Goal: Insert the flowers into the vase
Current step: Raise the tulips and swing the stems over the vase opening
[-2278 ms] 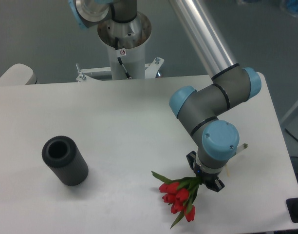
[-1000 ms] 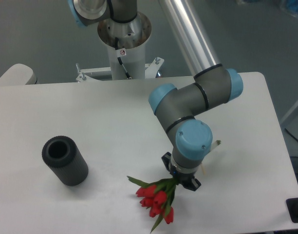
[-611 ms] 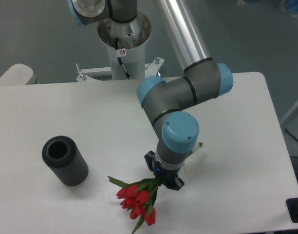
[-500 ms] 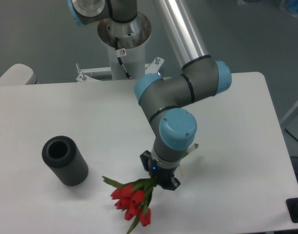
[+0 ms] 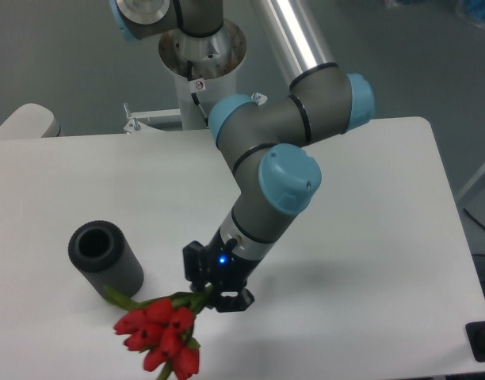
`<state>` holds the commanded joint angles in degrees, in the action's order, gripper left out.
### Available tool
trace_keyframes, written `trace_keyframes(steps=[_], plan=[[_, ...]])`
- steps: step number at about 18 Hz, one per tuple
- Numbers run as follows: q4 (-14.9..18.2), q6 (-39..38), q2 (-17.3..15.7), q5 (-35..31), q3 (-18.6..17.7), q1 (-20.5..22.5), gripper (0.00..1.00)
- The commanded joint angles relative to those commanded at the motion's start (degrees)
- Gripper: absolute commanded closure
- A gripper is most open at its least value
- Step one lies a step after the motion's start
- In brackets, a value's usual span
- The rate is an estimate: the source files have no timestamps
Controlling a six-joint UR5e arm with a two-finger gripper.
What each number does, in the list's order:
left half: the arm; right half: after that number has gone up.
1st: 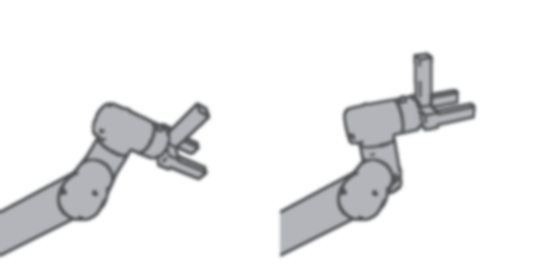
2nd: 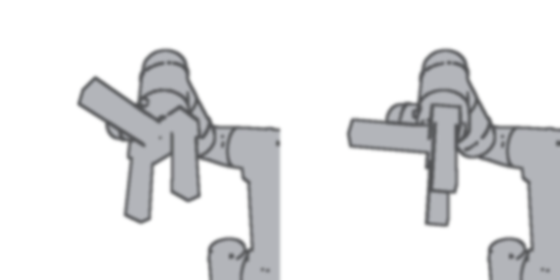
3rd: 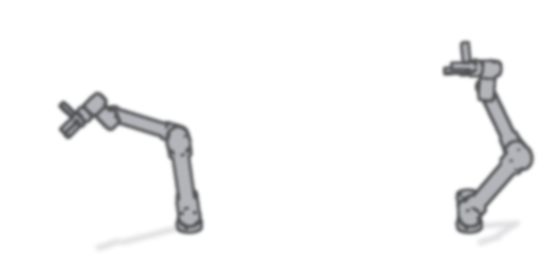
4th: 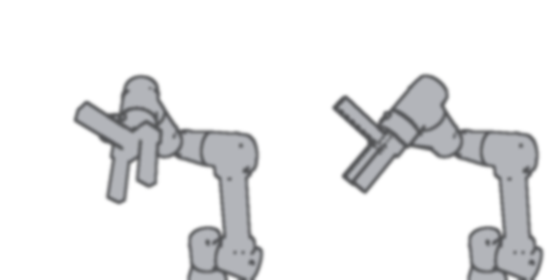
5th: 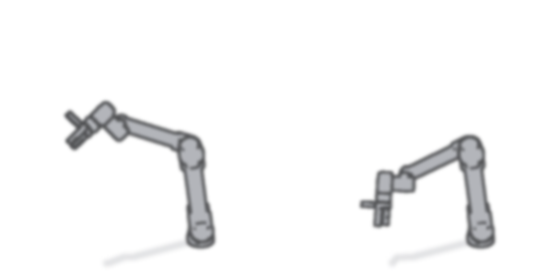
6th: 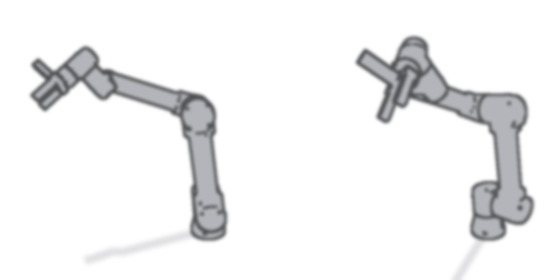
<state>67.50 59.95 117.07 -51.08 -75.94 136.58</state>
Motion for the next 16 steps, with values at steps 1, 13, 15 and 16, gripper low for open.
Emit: trace_keyframes(steps=[1, 13, 15, 16], plan=[[0.0, -0.6, -0.5, 1.3, 0.1, -0.1, 1.0], [-7.3, -5.3, -5.2, 27.0, -2.1, 0.6, 1.0], [-7.9, -4.9, -5.9, 31.8, -3.2, 0.8, 1.0], [-7.9, -4.8, -6.0, 33.5, -3.9, 0.9, 1.0]])
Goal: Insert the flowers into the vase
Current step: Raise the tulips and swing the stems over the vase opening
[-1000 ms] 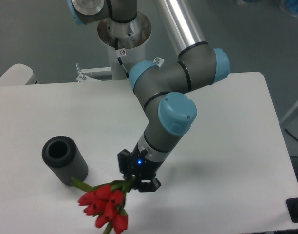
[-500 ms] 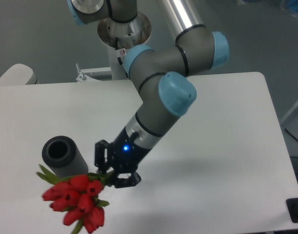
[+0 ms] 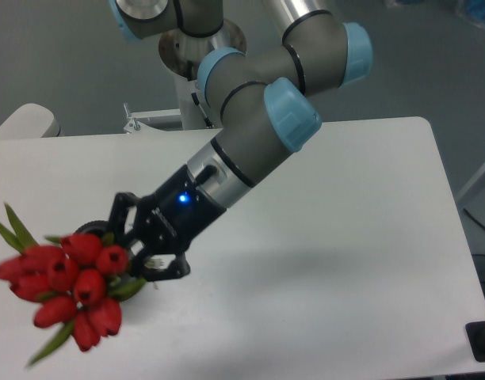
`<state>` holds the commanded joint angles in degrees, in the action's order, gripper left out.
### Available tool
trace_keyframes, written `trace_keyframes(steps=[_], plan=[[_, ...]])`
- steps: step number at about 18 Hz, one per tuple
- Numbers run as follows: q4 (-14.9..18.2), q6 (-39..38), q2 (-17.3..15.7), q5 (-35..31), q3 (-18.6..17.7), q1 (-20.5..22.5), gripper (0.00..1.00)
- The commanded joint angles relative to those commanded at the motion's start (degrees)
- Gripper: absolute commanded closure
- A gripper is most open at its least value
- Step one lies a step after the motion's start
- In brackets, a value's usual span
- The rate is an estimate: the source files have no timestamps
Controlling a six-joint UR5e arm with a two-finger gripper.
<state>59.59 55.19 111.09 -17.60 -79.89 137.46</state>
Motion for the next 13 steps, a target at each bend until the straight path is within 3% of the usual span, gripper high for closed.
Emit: trace_keyframes(steps=[5, 13], plan=[[-3.0, 0.2, -2.0, 0.6, -4.0, 0.0, 1.0], [-4.0, 0.2, -5.0, 0.7, -9.1, -1.5, 1.0]])
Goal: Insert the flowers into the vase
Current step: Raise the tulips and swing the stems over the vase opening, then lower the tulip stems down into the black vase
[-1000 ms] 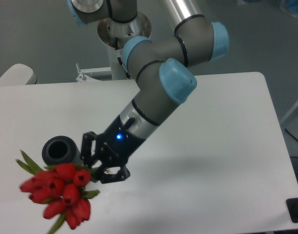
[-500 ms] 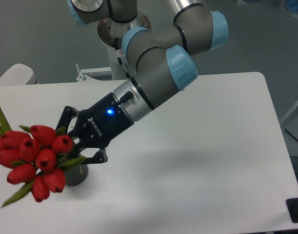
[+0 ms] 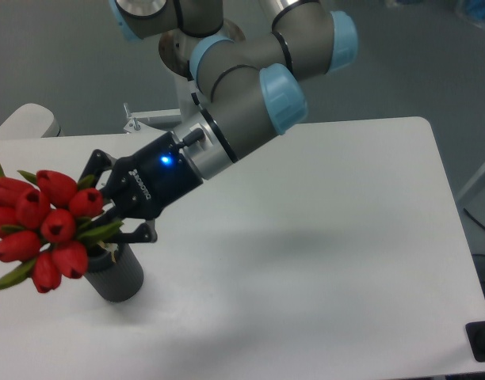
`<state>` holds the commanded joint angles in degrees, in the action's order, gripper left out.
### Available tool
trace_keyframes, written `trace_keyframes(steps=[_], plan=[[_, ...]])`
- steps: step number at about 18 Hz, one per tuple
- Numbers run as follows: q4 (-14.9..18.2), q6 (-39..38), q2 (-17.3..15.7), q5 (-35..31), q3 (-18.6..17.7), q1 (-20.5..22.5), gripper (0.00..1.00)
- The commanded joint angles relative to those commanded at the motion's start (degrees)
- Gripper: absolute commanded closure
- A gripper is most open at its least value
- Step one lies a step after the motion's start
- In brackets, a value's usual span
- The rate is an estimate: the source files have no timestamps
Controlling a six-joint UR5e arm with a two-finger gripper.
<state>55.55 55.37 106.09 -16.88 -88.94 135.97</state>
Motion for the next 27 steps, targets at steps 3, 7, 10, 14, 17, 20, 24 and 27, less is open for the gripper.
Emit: trace_keyframes(steps=[3, 7, 10, 14, 17, 20, 24, 27], plan=[[-2.2, -0.1, -0.1, -0.1, -2.0, -1.2, 1.0], [-4.1, -0.1, -0.4, 0.1, -4.2, -2.1, 1.0], [-5.8, 0.0, 0.0, 0.1, -4.2, -2.5, 0.99], [-6.3, 1.7, 0.5, -0.1, -4.6, -2.6, 0.97], [-6.3, 6.0, 0.6, -0.1, -6.4, -2.5, 0.96], [-6.5, 9.7, 0.6, -0.2, -8.6, -2.2, 0.96], [-6.6, 10.1, 1.5, -0.5, -9.1, -2.1, 0.95], [-6.7, 12.4, 3.1, -0.9, -9.6, -2.1, 0.94]])
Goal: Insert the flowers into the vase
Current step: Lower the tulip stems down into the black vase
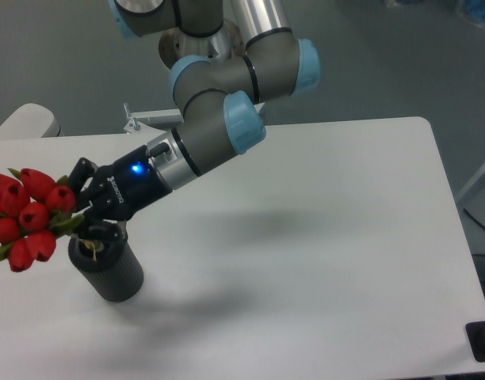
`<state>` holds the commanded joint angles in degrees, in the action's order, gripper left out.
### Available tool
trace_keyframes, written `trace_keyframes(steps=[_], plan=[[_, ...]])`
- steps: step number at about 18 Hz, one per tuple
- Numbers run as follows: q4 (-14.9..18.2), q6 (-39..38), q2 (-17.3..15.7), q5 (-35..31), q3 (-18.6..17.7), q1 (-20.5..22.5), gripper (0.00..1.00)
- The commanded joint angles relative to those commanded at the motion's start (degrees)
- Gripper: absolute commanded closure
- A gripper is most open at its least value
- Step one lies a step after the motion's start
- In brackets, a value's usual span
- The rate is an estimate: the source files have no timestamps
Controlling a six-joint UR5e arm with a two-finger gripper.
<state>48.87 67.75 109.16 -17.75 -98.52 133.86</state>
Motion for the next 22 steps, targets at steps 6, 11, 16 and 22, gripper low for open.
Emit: trace_keyframes(steps=[6, 11, 16, 22], plan=[[0.0, 3.9, 0.5, -0.4, -3.3, 0.1, 0.9], [-0.1, 3.9, 0.5, -0.5, -5.1, 0.1, 0.83], [-0.8, 4.1, 1.0, -0.5, -6.1, 0.3, 0.65], [-0.8, 4.8, 1.1, -0.5, -6.9, 0.8, 0.14]])
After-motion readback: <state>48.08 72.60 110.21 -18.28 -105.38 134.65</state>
